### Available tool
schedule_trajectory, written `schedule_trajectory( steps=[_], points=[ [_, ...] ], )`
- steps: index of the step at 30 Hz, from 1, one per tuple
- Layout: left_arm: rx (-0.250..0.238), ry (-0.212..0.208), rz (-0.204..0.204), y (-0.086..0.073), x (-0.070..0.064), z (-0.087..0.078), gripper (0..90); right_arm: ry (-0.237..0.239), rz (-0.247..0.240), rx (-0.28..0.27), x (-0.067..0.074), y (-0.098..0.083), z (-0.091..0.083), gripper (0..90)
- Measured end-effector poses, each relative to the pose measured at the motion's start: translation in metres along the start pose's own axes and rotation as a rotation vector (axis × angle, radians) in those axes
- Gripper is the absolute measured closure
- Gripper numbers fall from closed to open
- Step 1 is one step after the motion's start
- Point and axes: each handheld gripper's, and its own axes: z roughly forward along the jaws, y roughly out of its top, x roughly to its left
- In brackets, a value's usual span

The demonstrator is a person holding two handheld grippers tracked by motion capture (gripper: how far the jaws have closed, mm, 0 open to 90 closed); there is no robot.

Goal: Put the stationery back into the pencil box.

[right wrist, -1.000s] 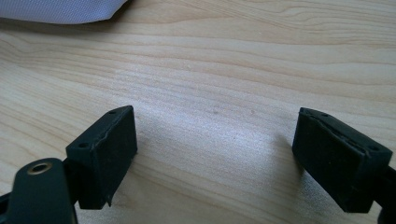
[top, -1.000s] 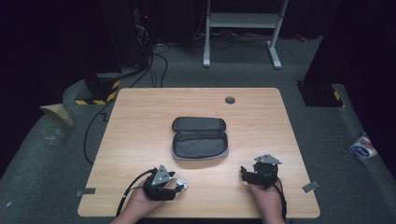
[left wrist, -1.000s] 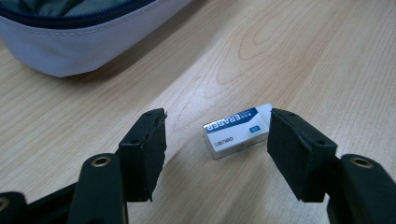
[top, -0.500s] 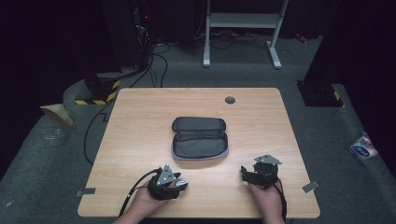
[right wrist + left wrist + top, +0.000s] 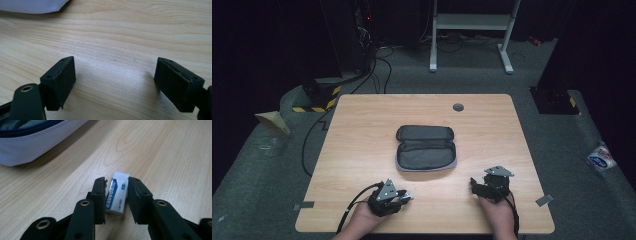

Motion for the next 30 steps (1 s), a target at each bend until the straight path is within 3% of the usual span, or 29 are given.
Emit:
schedule_trajectory(
  steps=[30],
  points=[
    [-0.005,-0.002,-0.005,-0.0012,0.0004,-0.0001,72.6,0.008,-0.009,-0.003,-0.0006,0.0005,0.0007,18.0]
  ],
)
